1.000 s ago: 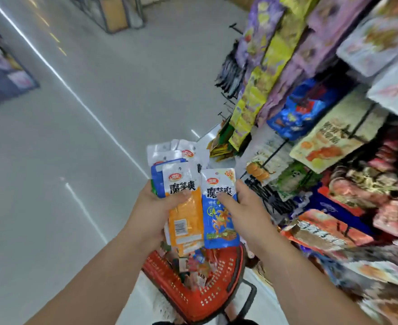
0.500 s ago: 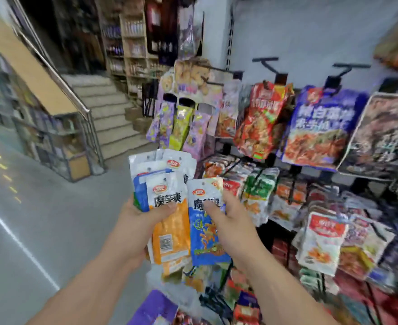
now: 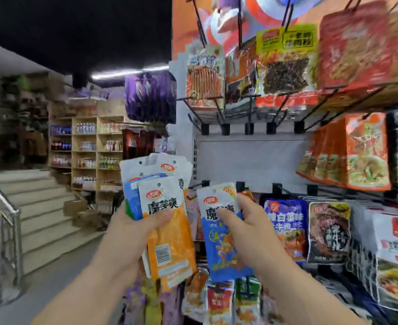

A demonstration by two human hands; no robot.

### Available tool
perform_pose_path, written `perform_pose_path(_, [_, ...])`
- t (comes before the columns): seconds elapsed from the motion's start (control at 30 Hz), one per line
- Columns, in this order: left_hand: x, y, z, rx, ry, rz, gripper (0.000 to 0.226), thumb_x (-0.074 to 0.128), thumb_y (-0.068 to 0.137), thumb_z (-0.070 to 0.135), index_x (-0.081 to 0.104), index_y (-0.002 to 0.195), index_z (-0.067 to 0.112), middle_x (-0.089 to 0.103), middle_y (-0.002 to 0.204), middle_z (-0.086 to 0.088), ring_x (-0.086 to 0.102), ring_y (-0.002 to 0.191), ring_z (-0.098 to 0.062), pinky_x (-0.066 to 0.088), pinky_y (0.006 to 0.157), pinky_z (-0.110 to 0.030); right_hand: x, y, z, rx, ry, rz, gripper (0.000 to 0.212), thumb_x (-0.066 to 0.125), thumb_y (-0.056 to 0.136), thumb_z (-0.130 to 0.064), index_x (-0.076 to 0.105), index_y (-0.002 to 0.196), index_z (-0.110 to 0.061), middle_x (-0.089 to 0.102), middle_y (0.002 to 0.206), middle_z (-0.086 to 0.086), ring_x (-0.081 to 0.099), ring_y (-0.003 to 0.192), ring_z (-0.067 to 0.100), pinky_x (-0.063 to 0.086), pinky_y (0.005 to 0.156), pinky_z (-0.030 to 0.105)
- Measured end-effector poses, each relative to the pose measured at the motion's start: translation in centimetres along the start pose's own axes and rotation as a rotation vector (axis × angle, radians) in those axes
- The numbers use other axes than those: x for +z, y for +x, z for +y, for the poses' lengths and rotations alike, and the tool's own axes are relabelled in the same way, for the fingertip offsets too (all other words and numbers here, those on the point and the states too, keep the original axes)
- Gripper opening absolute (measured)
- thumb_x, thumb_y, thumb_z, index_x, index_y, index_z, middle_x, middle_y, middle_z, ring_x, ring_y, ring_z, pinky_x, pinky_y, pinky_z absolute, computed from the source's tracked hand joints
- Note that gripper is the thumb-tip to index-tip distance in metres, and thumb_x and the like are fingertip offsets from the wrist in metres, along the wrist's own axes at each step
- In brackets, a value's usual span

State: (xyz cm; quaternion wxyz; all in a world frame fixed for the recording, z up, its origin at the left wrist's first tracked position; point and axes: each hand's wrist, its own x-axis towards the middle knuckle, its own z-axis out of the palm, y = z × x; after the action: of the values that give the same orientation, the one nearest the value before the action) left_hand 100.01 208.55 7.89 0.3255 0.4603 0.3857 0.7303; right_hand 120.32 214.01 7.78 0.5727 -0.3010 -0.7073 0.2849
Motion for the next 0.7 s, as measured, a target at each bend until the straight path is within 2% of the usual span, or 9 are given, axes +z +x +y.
perform_pose_path(0.07, [-1.1,2.3,1.8,0.005,-0.025,-0.040,0.035,0.074,0.088,-0.002,0.069,0.118,0.016,0.080,0.105,-0.011,0.079,0.087,-0.031,0.065,0.067,-0.046,0.8,1.6,-1.9,0.020,0.005,0.062,0.016,0.060,0.101,-0.012,0.068,0.092,-0.023,0.068,0.068,-0.015,0.057,0.051,0.006,0.044,0.048,0.020])
perform_pose_path(0.13, [-2.0,4.6,3.5,0.017,-0.031,-0.076,0.034,0.073,0.090,-0.002,0.070,0.118,0.016,0.080,0.104,-0.011,0.079,0.084,-0.029,0.064,0.061,-0.041,1.5,3.5,-3.5,0.019,-0.008,0.135,0.016,0.059,0.099,-0.008,0.066,0.091,-0.020,0.060,0.063,-0.007,0.049,0.048,0.012,0.039,0.042,0.020])
perform_pose_path(0.23, [-2.7,7.5,5.5,0.024,-0.070,-0.103,0.030,0.071,0.092,-0.002,0.070,0.117,0.013,0.081,0.097,-0.010,0.079,0.075,-0.026,0.062,0.054,-0.037,2.7,7.1,-5.4,-0.001,-0.027,0.228,0.009,0.059,0.098,-0.012,0.065,0.091,-0.014,0.054,0.065,-0.001,0.045,0.052,0.016,0.038,0.043,0.023])
perform_pose_path(0.3, [-2.9,9.1,6.3,0.031,-0.088,-0.114,0.027,0.069,0.093,-0.004,0.069,0.115,0.013,0.081,0.089,-0.007,0.078,0.070,-0.023,0.060,0.050,-0.034,3.2,9.8,-6.1,-0.023,-0.079,0.275,0.025,0.059,0.100,-0.026,0.061,0.093,-0.003,0.049,0.067,0.002,0.043,0.056,0.016,0.036,0.051,0.026])
perform_pose_path(0.37, [-2.9,10.6,6.8,0.052,-0.083,-0.110,0.032,0.071,0.093,-0.003,0.068,0.121,0.012,0.081,0.098,-0.009,0.079,0.077,-0.024,0.061,0.053,-0.034,3.8,12.3,-6.7,-0.022,-0.082,0.262,0.040,0.056,0.101,-0.035,0.057,0.096,0.004,0.046,0.071,0.007,0.041,0.060,0.018,0.034,0.057,0.031])
perform_pose_path(0.4, [-2.9,11.3,6.9,0.063,-0.080,-0.103,0.035,0.073,0.092,-0.002,0.068,0.123,0.013,0.080,0.103,-0.009,0.079,0.080,-0.024,0.061,0.054,-0.034,4.1,13.3,-7.0,-0.018,-0.075,0.247,0.040,0.055,0.102,-0.034,0.055,0.095,0.005,0.044,0.072,0.008,0.038,0.060,0.018,0.032,0.057,0.032])
perform_pose_path(0.53, [-3.0,13.3,6.8,0.083,-0.072,-0.088,0.040,0.076,0.090,0.001,0.068,0.125,0.016,0.080,0.107,-0.008,0.079,0.086,-0.025,0.062,0.057,-0.034,5.4,16.7,-7.7,0.002,-0.040,0.253,0.027,0.052,0.106,-0.029,0.049,0.085,-0.012,0.032,0.070,0.007,0.031,0.061,0.020,0.027,0.056,0.033])
perform_pose_path(0.63, [-3.0,14.0,6.5,0.079,-0.078,-0.079,0.042,0.078,0.089,0.003,0.066,0.126,0.018,0.080,0.106,-0.008,0.079,0.086,-0.026,0.062,0.058,-0.036,6.2,18.7,-7.8,-0.010,0.020,0.274,0.033,0.056,0.100,-0.036,0.049,0.080,-0.012,0.041,0.077,0.007,0.040,0.069,0.023,0.034,0.063,0.041])
perform_pose_path(0.7, [-3.0,14.2,6.1,0.076,-0.087,-0.073,0.042,0.079,0.088,0.003,0.066,0.125,0.018,0.080,0.105,-0.007,0.079,0.086,-0.027,0.063,0.063,-0.039,6.5,19.6,-7.7,-0.003,0.012,0.304,0.035,0.057,0.101,-0.035,0.044,0.074,-0.017,0.038,0.072,0.008,0.038,0.067,0.023,0.033,0.063,0.041])
